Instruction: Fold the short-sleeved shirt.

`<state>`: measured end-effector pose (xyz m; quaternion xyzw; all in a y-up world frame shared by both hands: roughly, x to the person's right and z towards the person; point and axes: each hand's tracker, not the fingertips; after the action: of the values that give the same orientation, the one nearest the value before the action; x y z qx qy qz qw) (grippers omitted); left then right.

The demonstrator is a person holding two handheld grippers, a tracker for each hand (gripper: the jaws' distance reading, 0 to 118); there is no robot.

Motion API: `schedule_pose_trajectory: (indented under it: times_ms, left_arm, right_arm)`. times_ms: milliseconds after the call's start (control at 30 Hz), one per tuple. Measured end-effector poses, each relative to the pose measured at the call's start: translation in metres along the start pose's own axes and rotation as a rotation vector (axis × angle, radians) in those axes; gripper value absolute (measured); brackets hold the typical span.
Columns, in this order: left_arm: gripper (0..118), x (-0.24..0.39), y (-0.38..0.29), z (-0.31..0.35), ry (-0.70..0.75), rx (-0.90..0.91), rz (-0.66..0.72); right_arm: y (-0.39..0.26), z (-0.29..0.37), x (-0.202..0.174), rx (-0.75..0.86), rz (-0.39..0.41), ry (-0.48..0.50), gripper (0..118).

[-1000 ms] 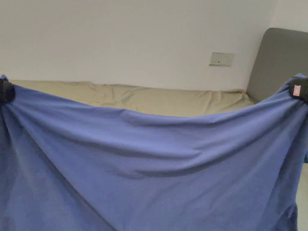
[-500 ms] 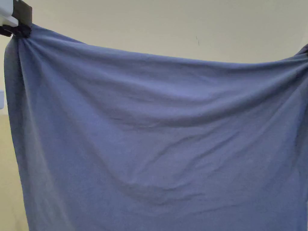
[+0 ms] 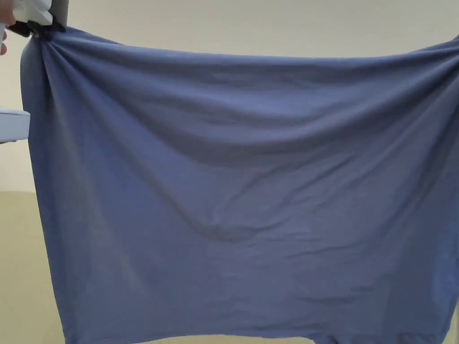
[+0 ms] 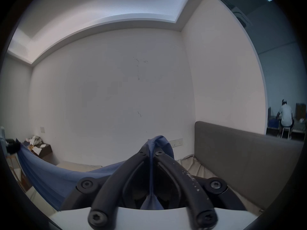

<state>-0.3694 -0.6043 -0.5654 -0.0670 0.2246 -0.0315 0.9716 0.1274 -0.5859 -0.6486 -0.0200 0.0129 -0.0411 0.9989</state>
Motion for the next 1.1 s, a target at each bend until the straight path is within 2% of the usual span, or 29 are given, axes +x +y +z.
schedule_pose_trajectory:
  times_ms: [133,200,333,400,500,567,667,767,867,1000,1100]
  left_arm:
    - [4,-0.002,-0.041,-0.019,-0.043,-0.091,0.064]
    - [4,0.001,-0.067,-0.028,-0.079,-0.169,0.03]
    - [4,0.024,-0.13,0.009,-0.127,-0.262,-0.022]
    - [4,0.01,-0.153,0.0,-0.169,-0.309,-0.014]
    - [4,-0.002,-0.195,0.014,-0.23,-0.365,0.012]
    - [4,-0.008,-0.226,0.027,-0.234,-0.429,0.022]
    - [4,-0.02,-0.271,0.052,-0.246,-0.499,0.07]
    - [4,-0.034,-0.319,0.092,-0.253,-0.567,0.132]
    - [4,-0.043,-0.363,0.13,-0.237,-0.622,0.114]
    - [4,-0.052,-0.413,0.173,-0.195,-0.748,0.064]
    - [4,-0.063,-0.432,0.207,-0.21,-0.749,0.083]
  right_arm:
    - [-0.037,-0.007,0.01,-0.063,-0.002,0.026,5]
    - [-0.062,-0.009,0.017,-0.129,-0.002,0.04,5]
    - [-0.117,0.002,0.033,-0.251,-0.005,0.064,5]
    - [-0.146,0.013,0.041,-0.299,0.009,0.068,5]
    - [-0.194,0.044,0.056,-0.349,0.005,0.106,5]
    - [-0.231,0.072,0.065,-0.427,-0.058,0.146,5]
    - [-0.284,0.116,0.08,-0.531,-0.121,0.148,5]
    - [-0.332,0.162,0.091,-0.629,-0.099,0.136,5]
    - [-0.369,0.198,0.104,-0.7,-0.071,0.147,5]
    - [-0.397,0.248,0.112,-0.747,-0.094,0.159,5]
    - [-0.408,0.283,0.116,-0.753,-0.099,0.144,5]
